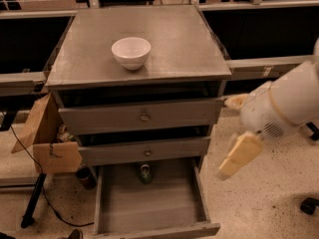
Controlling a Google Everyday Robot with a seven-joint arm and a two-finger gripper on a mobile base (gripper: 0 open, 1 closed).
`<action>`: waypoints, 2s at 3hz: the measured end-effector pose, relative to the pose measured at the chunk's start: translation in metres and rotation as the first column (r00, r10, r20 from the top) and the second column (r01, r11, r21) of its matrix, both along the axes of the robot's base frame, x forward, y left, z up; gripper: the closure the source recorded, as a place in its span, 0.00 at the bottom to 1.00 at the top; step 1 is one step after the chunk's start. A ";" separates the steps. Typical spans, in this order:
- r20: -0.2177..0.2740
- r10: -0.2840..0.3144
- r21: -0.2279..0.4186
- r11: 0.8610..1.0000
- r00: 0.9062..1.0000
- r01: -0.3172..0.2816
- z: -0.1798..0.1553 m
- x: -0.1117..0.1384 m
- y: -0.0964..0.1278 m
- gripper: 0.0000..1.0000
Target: Pick green can from bottom drawer and place on counter
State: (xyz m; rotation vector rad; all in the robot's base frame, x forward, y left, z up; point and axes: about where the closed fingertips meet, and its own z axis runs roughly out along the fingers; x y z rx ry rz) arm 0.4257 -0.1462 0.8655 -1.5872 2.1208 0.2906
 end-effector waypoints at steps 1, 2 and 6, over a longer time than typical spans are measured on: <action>-0.064 0.056 0.233 0.972 0.996 -0.039 -0.081 -0.008 0.062 0.00; -0.087 0.088 0.440 0.897 0.992 -0.041 -0.135 0.005 0.123 0.00; -0.134 0.013 0.573 0.817 0.991 0.066 -0.253 0.046 0.174 0.00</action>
Offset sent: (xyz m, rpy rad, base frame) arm 0.0954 0.1806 -0.2026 0.7666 -0.0494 -0.0853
